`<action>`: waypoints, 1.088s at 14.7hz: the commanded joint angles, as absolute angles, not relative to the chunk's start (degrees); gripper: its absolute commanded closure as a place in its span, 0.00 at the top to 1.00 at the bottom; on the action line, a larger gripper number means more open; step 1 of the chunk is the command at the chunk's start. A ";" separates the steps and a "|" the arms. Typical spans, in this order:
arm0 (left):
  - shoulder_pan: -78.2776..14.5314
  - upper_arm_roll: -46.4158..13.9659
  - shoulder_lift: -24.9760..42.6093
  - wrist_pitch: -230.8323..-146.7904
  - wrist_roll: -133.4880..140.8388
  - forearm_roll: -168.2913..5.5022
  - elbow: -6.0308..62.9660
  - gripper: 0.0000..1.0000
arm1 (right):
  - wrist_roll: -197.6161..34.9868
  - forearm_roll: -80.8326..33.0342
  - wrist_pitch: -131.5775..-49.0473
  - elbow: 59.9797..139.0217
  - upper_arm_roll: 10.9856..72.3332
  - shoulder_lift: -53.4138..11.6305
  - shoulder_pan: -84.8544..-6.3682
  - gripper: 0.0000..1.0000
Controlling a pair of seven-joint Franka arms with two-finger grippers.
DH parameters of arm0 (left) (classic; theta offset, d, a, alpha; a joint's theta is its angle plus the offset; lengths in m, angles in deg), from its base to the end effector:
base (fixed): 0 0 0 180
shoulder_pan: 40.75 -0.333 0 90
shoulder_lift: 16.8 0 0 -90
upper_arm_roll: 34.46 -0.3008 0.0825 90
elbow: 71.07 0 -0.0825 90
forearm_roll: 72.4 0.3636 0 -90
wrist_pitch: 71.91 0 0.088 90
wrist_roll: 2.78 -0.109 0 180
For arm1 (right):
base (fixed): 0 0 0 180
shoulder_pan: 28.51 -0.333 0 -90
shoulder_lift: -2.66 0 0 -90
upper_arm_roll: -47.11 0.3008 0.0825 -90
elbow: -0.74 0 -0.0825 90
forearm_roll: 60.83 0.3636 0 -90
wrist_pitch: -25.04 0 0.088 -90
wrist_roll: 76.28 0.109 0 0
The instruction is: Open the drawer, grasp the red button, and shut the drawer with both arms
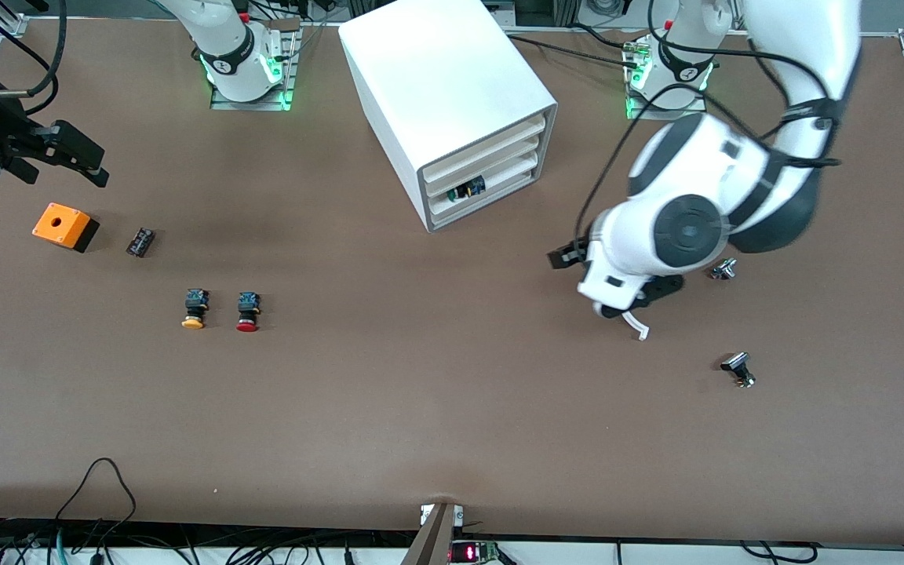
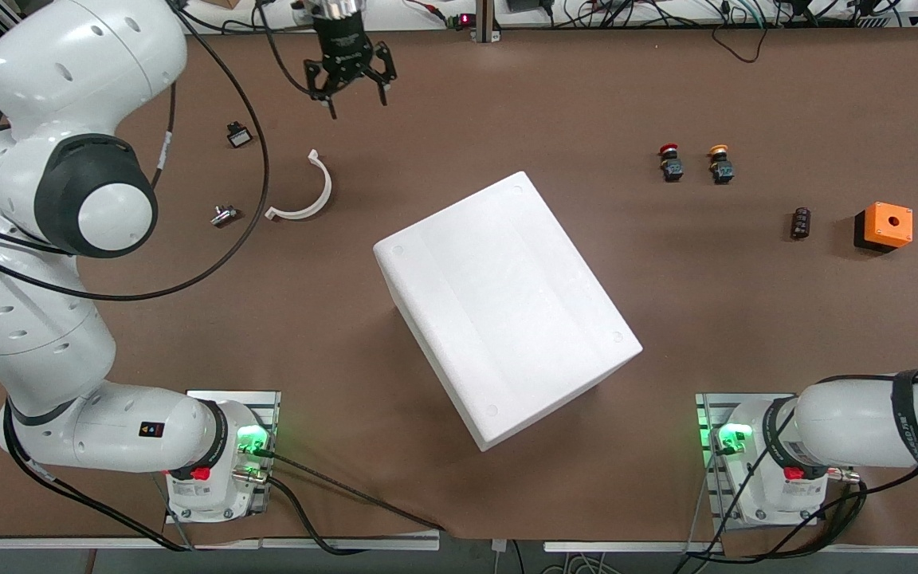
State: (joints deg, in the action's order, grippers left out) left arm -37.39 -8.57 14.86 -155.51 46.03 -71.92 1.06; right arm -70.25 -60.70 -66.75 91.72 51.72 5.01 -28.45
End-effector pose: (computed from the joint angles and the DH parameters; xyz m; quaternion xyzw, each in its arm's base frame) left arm 0.5885 -0.2572 0.4332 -0.9660 -0.1784 0.1871 0.0045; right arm 0.5238 0.0429 0.6240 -0.9995 0.0129 -0.0274 0.0020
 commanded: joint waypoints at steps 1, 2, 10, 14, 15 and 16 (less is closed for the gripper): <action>-40.73 -8.27 14.57 -150.06 37.33 -70.73 -3.82 1.00 | -73.47 -61.01 -66.27 91.36 51.06 5.74 -28.78 0.99; -41.70 -8.27 14.57 -148.65 35.30 -70.65 -4.96 1.00 | -73.21 -61.01 -66.27 91.36 51.06 5.74 -28.78 0.99; -45.83 -8.27 9.91 -142.22 12.80 -61.33 -10.51 1.00 | -72.50 -61.01 -66.71 91.36 51.15 5.65 -28.78 0.99; -45.41 -16.32 0.99 -150.89 0.86 -64.12 -0.01 1.00 | -72.42 -60.92 -66.71 91.18 51.15 5.65 -28.78 0.99; -44.45 -20.10 -2.44 -154.41 -0.39 -67.80 4.99 1.00 | -72.42 -61.01 -66.63 91.09 51.15 5.65 -28.78 0.99; -42.79 -24.57 -6.05 -156.96 -0.49 -71.05 9.74 1.00 | -72.50 -61.01 -66.63 91.09 51.15 5.65 -28.78 0.99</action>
